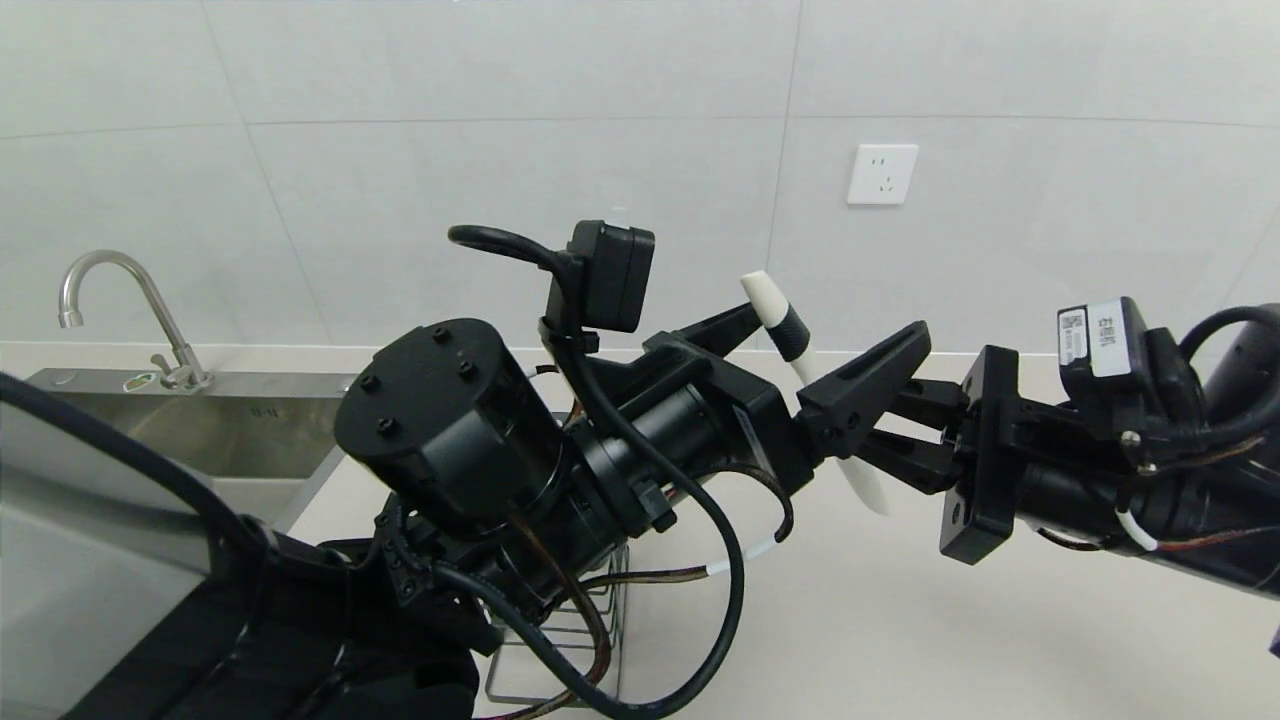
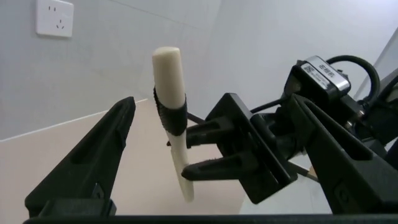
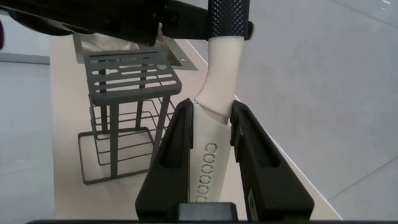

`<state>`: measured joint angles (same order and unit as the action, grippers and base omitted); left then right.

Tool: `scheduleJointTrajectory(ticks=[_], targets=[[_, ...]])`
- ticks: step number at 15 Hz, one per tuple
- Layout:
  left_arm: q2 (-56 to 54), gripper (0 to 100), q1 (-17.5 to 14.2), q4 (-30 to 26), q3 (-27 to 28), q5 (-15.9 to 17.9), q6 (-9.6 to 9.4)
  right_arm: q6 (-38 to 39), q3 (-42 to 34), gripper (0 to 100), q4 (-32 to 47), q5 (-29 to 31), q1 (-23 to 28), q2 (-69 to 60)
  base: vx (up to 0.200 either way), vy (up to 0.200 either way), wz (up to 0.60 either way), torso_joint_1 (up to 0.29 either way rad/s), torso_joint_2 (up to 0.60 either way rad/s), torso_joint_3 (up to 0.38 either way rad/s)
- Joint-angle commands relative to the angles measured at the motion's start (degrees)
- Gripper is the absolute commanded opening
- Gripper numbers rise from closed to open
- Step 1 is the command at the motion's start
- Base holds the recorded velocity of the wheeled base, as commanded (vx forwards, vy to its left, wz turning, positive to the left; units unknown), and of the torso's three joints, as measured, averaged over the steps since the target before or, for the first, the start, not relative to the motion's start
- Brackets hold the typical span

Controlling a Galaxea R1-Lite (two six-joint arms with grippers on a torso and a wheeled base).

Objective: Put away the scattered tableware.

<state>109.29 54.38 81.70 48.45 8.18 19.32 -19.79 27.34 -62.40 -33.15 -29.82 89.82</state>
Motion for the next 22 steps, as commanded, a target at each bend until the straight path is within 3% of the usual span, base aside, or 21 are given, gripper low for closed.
scheduleJointTrajectory(ticks=[1,8,9,15,16,20,22], targets=[[0.6,100,0.0,-0.1,1.0,0.0,0.01,0.2,0.0,0,-0.3,-0.1,-0.4,-0.2,0.000,0.000,0.00,0.000,0.00,0.000],[1.7,100,-0.1,0.6,2.9,-1.5,0.10,0.4,0.0,0,-0.5,0.0,-0.9,-1.2,0.000,0.000,0.00,0.000,0.00,0.000],[1.7,0,-0.2,0.7,2.8,-1.5,0.10,0.4,0.1,0,-0.5,0.5,-0.7,-1.2,0.000,0.000,0.00,0.000,0.00,0.000],[2.5,0,-0.3,1.0,3.1,-1.2,0.01,0.4,2.5,0,-0.5,0.7,-0.9,-1.1,0.000,0.000,0.00,0.000,0.00,0.000],[2.5,0,-0.3,1.5,3.1,-1.2,0.01,0.2,2.2,100,-0.4,0.7,-0.9,-1.1,0.000,0.000,0.00,0.000,0.00,0.000],[1.7,0,-1.8,2.1,2.9,-1.4,-0.69,0.4,-0.5,100,-0.3,0.7,-0.8,-2.2,0.000,0.000,0.00,0.000,0.00,0.000],[0.3,0,-4.0,2.2,2.4,-1.1,-3.94,0.3,-6.9,100,-0.4,0.7,0.5,-7.2,0.000,0.000,0.00,0.000,0.00,0.000]])
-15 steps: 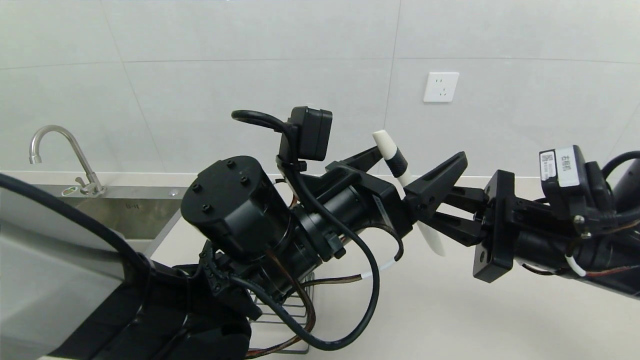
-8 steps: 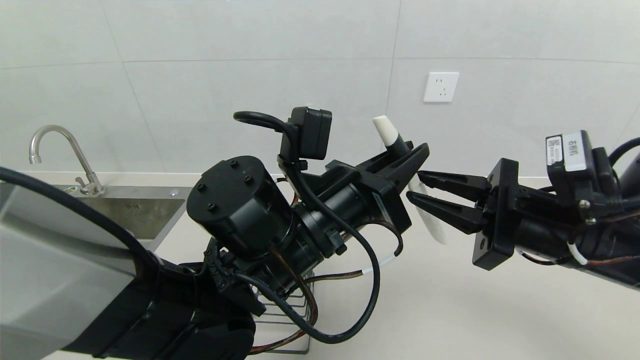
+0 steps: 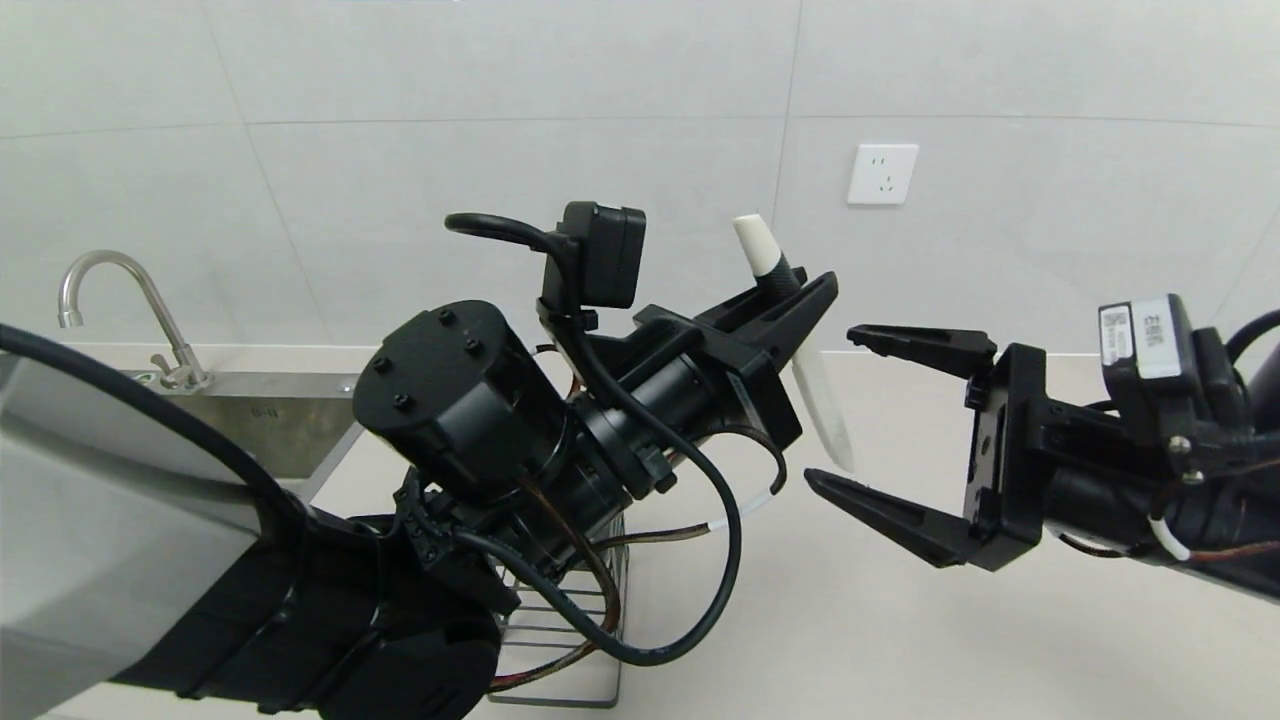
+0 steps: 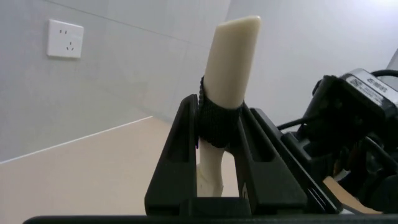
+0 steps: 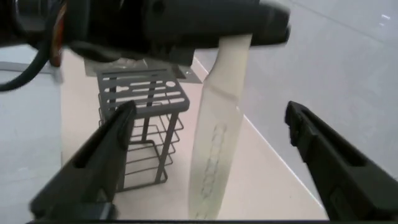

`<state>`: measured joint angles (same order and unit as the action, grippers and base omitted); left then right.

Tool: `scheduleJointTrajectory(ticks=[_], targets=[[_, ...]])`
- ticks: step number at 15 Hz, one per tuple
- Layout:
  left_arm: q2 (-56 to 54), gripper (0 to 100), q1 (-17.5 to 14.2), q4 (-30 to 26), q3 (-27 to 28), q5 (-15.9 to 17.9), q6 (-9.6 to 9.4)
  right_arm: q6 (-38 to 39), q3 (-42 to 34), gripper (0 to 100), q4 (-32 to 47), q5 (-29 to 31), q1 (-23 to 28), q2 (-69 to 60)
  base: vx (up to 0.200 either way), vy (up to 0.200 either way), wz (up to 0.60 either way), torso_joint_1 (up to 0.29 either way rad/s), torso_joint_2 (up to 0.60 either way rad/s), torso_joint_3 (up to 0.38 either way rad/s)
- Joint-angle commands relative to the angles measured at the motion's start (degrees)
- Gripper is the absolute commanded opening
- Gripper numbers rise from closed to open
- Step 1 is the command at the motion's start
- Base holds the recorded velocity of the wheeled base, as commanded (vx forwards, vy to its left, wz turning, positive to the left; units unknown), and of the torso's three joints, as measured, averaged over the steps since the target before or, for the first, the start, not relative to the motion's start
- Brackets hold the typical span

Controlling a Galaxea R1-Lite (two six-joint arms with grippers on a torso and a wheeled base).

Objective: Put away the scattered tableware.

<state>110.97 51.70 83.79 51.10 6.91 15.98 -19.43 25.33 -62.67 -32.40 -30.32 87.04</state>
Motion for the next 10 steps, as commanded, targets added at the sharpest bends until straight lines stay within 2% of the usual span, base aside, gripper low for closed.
scheduleJointTrajectory(ticks=[1,4,5,6,7,8,10], targets=[[-1.8,0,-1.5,0.3,-0.4,0.1,-0.95,-0.2,-6.2,100,-0.1,0.0,1.6,-5.9,0.000,0.000,0.00,0.000,0.00,0.000],[-4.4,0,-1.0,0.4,-2.1,0.2,-1.13,-0.2,-11.1,100,0.4,1.3,8.2,-16.5,0.000,0.000,0.00,0.000,0.00,0.000],[-6.1,0,-1.0,0.4,-4.5,0.2,-1.48,-0.1,-13.3,100,1.1,1.7,13.3,-23.2,0.000,0.000,0.00,0.000,0.00,0.000],[-6.8,0,-1.2,0.4,-5.4,0.2,-1.74,-0.1,-14.5,100,1.5,1.7,16.2,-26.7,0.000,0.000,0.00,0.000,0.00,0.000],[-8.0,0,-1.5,0.4,-7.2,0.1,-2.62,0.0,-17.6,100,2.7,1.8,23.3,-35.9,0.000,0.000,0.00,0.000,0.00,0.000],[-8.8,0,-1.5,0.4,-8.5,0.1,-2.89,0.1,-19.2,100,4.0,1.8,27.4,-42.1,0.000,0.000,0.00,0.000,0.00,0.000],[-9.4,0,-1.5,0.5,-10.7,0.2,-2.97,-0.2,-23.0,100,9.9,1.8,35.6,-56.9,0.000,0.000,0.00,0.000,0.00,0.000]])
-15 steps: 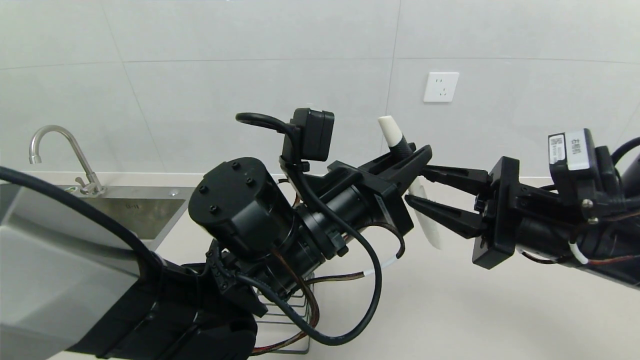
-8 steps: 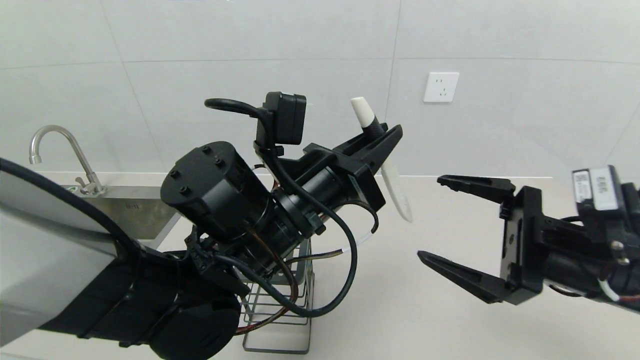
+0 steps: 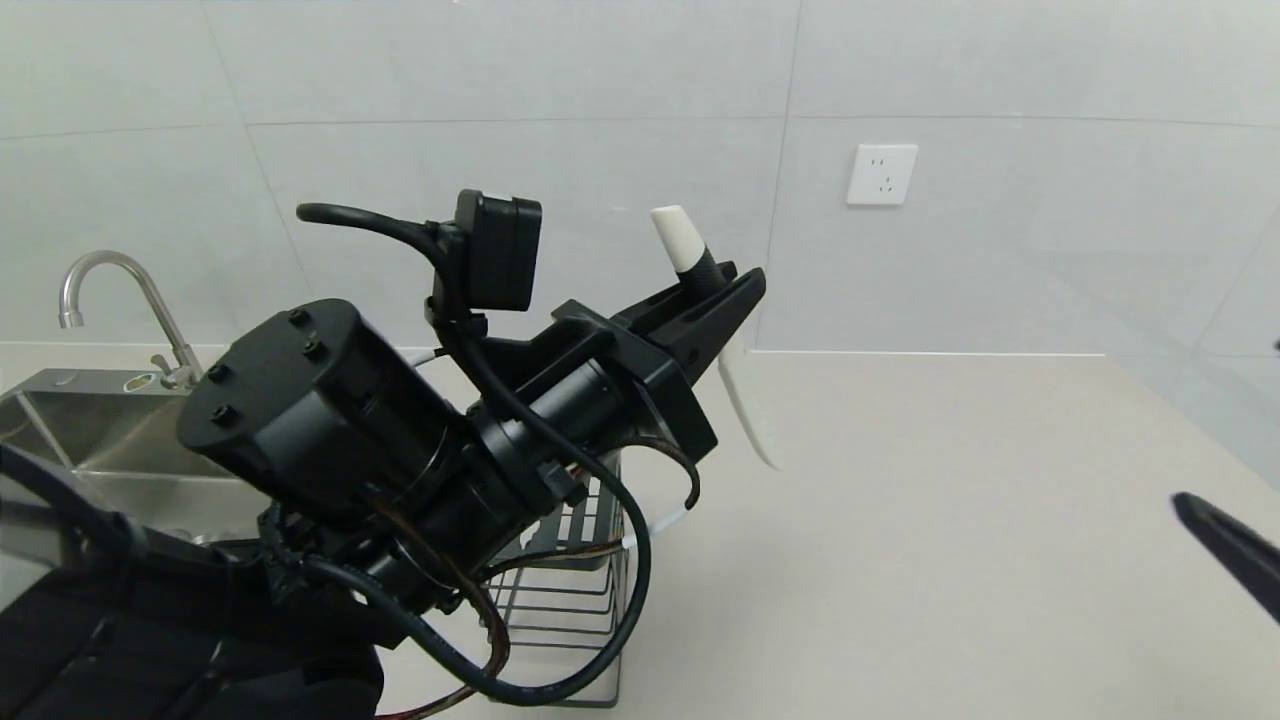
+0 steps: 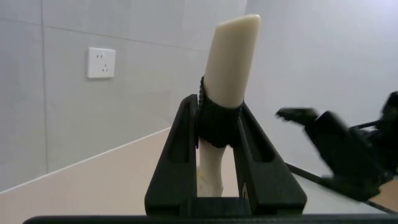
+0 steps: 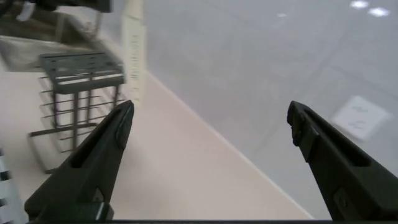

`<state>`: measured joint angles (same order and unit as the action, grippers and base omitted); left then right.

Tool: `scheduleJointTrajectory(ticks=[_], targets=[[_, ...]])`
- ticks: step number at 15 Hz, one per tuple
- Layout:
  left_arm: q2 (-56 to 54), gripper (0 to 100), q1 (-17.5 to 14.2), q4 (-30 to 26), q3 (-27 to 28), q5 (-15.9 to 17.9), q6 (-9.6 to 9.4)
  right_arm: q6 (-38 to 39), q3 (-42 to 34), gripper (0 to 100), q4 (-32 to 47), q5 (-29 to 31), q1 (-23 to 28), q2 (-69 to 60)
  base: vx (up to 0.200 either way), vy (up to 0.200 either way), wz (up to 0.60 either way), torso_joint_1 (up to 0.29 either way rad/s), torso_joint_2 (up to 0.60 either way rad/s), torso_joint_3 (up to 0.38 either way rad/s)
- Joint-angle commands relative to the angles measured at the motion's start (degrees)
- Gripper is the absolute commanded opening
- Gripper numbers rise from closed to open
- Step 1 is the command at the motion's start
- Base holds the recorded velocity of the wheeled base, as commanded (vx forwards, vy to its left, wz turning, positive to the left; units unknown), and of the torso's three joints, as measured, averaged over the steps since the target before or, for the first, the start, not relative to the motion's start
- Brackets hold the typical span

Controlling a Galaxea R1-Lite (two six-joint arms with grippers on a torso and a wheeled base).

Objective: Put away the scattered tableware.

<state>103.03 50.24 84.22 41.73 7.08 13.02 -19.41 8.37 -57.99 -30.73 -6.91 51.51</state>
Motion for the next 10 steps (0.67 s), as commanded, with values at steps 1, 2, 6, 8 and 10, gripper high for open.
scheduleJointTrajectory(ticks=[1,2,6,8,10], targets=[[-1.4,0,-0.1,0.1,-1.6,0.0,-0.01,-0.4,-6.8,100,7.1,0.1,13.2,-24.8,0.000,0.000,0.00,0.000,0.00,0.000],[-1.3,0,-0.1,0.1,-1.7,0.0,-0.01,-0.5,-7.6,100,12.0,0.1,13.0,-31.8,0.000,0.000,0.00,0.000,0.00,0.000],[-1.5,0,-0.1,0.2,-2.4,0.0,-1.15,-0.5,-8.4,100,24.6,0.8,10.4,-45.4,0.000,0.000,0.00,0.000,0.00,0.000],[-1.5,0,-0.1,1.4,-2.8,0.1,-1.77,2.2,-8.4,100,30.7,7.7,10.6,-46.6,0.000,0.000,0.00,0.000,0.00,0.000],[-1.5,0,-0.1,1.9,-3.8,0.2,-3.44,12.2,-8.4,100,45.7,21.0,10.6,-46.6,0.000,0.000,0.00,0.000,0.00,0.000]])
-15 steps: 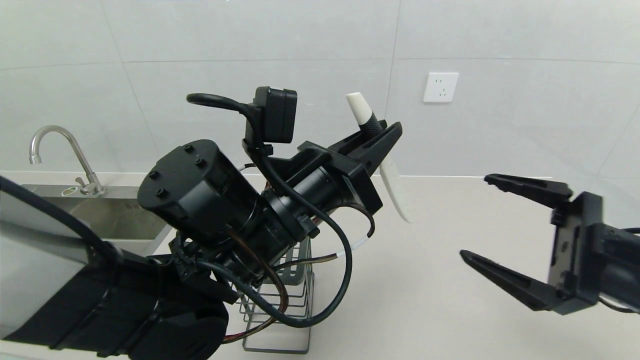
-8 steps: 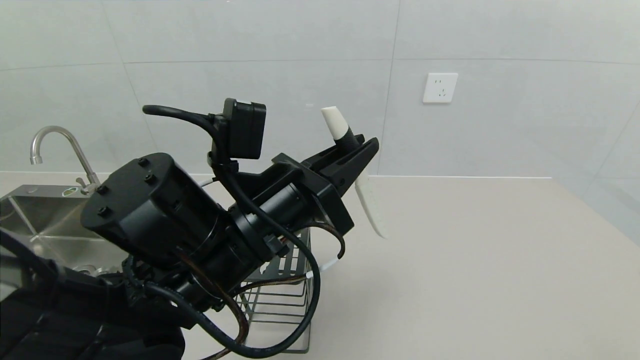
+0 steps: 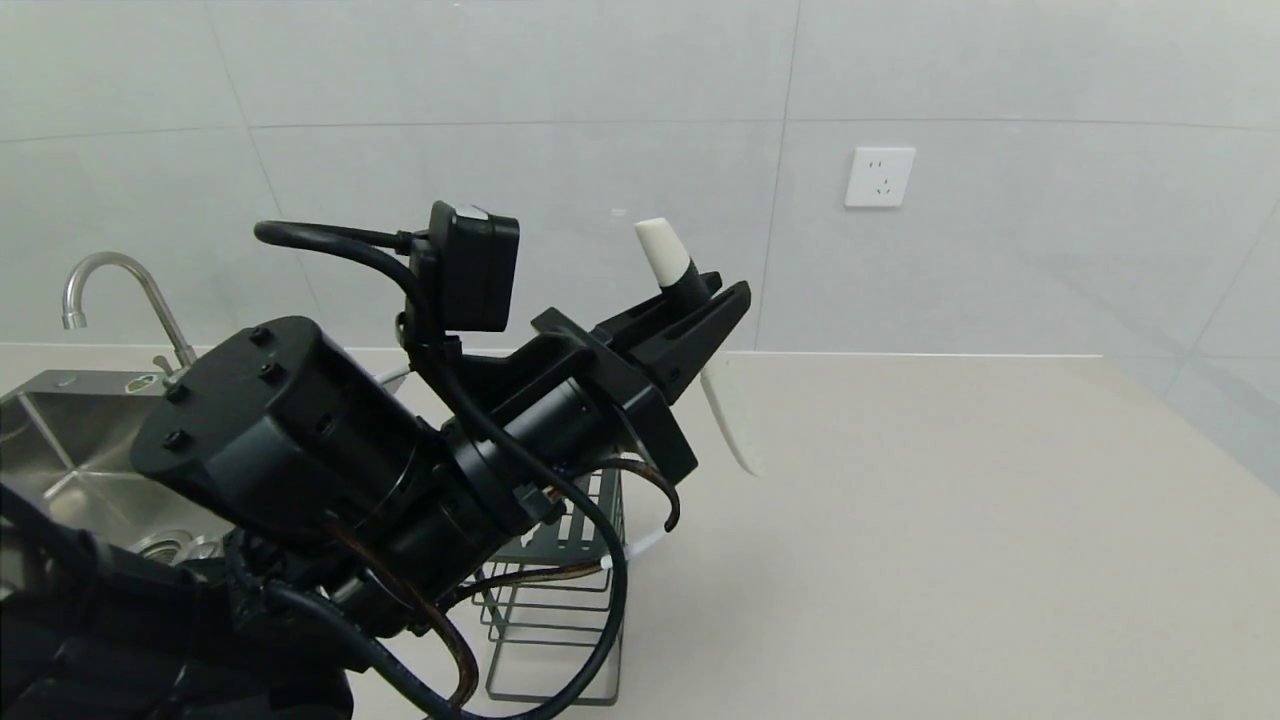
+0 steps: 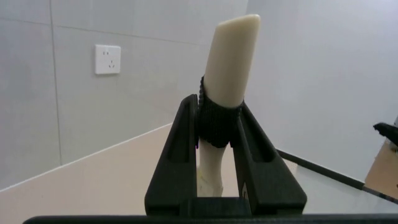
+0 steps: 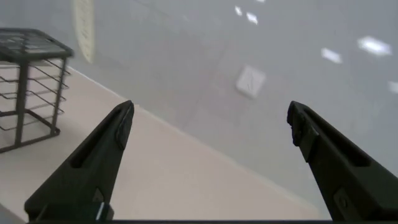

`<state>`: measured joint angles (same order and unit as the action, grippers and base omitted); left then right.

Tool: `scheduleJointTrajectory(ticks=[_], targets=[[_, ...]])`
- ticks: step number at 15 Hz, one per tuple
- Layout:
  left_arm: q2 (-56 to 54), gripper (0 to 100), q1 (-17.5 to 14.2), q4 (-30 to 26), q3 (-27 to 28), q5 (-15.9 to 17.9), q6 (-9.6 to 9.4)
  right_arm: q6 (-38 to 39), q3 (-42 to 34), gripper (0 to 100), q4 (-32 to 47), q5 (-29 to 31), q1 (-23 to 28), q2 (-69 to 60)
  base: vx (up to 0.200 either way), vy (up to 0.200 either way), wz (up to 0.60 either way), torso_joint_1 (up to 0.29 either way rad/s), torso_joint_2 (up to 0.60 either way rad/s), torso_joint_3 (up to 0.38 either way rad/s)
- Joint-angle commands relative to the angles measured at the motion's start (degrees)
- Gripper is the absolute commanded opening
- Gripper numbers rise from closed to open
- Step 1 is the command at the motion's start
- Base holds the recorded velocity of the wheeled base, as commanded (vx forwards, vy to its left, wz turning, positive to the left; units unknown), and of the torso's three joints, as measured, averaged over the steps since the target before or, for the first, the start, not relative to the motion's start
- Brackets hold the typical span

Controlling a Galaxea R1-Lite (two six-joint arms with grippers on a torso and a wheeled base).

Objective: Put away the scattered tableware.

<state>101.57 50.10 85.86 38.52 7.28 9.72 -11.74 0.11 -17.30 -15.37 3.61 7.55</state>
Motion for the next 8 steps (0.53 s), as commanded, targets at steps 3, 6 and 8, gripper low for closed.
scheduleJointTrajectory(ticks=[3,6,8], targets=[[-1.6,0,-0.1,4.1,-6.4,0.5,-0.58,8.9,0.2,100,18.3,10.4,-0.1,-2.6,0.000,0.000,0.00,0.000,0.00,0.000],[-5.1,0,-0.6,4.1,-9.3,2.2,-1.01,9.0,0.0,100,17.6,13.2,0.1,-2.6,0.000,0.000,0.00,0.000,0.00,0.000],[-5.5,0,-4.0,4.1,-8.6,2.9,-1.10,9.8,0.1,100,17.6,15.1,0.1,-2.6,0.000,0.000,0.00,0.000,0.00,0.000]])
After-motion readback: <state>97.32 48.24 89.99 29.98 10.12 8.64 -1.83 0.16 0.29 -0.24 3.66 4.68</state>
